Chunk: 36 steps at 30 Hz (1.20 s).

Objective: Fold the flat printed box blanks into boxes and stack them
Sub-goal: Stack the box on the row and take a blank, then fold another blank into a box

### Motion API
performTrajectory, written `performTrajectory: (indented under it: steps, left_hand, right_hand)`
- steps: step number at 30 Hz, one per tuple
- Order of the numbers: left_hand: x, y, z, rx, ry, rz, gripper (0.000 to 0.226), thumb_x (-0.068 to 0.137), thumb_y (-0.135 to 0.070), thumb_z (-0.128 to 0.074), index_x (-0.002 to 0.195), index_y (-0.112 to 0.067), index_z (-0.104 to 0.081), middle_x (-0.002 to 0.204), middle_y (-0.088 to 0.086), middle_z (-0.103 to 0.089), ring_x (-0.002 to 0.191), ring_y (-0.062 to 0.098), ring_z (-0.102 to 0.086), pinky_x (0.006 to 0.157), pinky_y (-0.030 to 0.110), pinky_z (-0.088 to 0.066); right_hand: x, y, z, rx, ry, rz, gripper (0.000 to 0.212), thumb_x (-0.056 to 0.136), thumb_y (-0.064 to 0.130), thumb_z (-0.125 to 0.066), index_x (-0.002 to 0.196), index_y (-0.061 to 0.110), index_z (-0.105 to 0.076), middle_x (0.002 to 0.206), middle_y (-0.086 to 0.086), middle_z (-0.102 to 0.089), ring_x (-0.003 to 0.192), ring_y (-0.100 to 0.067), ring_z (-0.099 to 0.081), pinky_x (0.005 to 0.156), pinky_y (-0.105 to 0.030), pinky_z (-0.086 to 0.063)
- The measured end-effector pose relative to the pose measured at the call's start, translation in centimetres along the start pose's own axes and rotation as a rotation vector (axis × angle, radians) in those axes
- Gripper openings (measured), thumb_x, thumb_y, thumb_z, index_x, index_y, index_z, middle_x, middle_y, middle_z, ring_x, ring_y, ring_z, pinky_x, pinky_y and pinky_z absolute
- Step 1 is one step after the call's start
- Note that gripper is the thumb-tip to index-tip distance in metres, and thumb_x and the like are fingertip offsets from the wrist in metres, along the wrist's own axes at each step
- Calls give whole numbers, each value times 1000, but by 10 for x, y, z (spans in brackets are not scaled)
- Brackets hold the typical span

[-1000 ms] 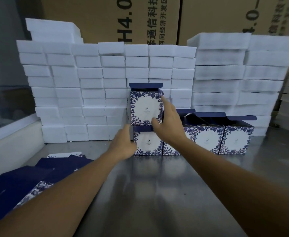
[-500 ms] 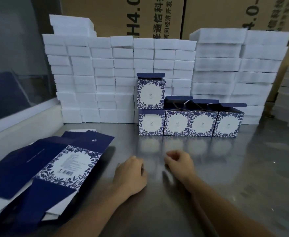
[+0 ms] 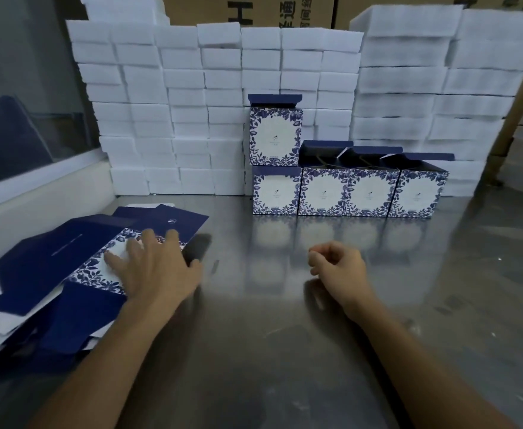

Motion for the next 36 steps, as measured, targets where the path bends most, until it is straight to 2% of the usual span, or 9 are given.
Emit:
performTrajectory:
  steps: [5, 10, 12, 15, 21, 25, 29, 33, 36]
  left_hand:
    - [11, 26, -5, -189, 1, 112, 48, 91, -53, -57, 124, -18, -62, 126, 12, -61, 114, 35, -57, 90, 43, -44]
    - [7, 22, 1, -163, -111, 71, 25, 99, -30, -50, 112, -10, -58, 100, 14, -63, 89, 36, -57, 68, 39, -39]
    - [5, 18, -1, -113, -82, 19, 37, 91, -15, -60, 127, -15, -55, 109, 12, -62, 99, 34, -56, 77, 44, -44]
    - [-3, 11, -2, -63, -104, -53, 64, 88, -11, -64, 147, -25, -42, 143, 6, -48, 131, 30, -40, 101, 50, -33]
    - [-35, -28, 27, -120, -461, -316, 75, 70, 6, -76, 139, -13, -54, 145, 13, -50, 136, 33, -41, 103, 53, -30]
    - [-71, -73, 28, -138, -527, -581, 69, 67, 6, -68, 134, -10, -59, 140, 17, -55, 131, 37, -50, 98, 60, -40]
    - [-91, -100, 13, -151, -473, -801, 49, 70, -2, -61, 118, -9, -69, 134, 14, -61, 125, 34, -56, 96, 58, -46]
    - [-81, -100, -2, -269, -327, -894, 61, 70, 0, -67, 130, -10, -62, 137, 9, -59, 127, 27, -55, 98, 45, -48]
    - [-71, -94, -9, -405, -198, -889, 46, 93, -34, -50, 136, -20, -58, 143, 0, -54, 134, 16, -46, 108, 35, -33]
  right_hand:
    - [-3, 1, -1, -47, 36, 37, 18, 89, 9, -67, 75, 20, -70, 71, -4, -72, 64, -16, -68, 77, -42, -59]
    - [-11, 5, -1, -76, 56, 63, 18, 90, 12, -68, 75, 23, -70, 71, -3, -72, 69, -22, -70, 80, -45, -59]
    - [-14, 5, -1, -72, 59, 63, 18, 90, 13, -68, 76, 23, -70, 71, -3, -72, 71, -23, -70, 80, -44, -59]
    - [-16, 5, 0, -86, 58, 56, 17, 90, 14, -68, 76, 24, -70, 72, -1, -72, 72, -22, -70, 80, -42, -59]
    - [-21, 13, -4, -45, 96, 95, 14, 91, 17, -70, 77, 20, -71, 70, -3, -72, 61, -17, -69, 68, -37, -58]
    - [-30, 25, -14, 241, 273, 24, 36, 88, 52, -69, 90, 17, -72, 80, -3, -76, 67, -15, -71, 58, -22, -48]
    - [-39, 32, -32, 518, 426, -106, 38, 88, 52, -68, 101, 16, -72, 97, -5, -75, 89, -21, -74, 68, -31, -56]
    - [-36, 27, -31, 689, 348, -219, 28, 102, 31, -54, 92, 13, -73, 91, -6, -76, 80, -16, -73, 68, -31, -59]
    - [-30, 19, -25, 639, 253, -213, 28, 106, 27, -47, 97, 11, -69, 86, -3, -77, 73, -13, -72, 61, -27, -56]
Point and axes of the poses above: each hand's wrist, its own x-axis towards the middle knuckle, its own z-axis out of the back of the hand, y = z × x, the point moved 4 cm from there along x, towards the middle knuckle
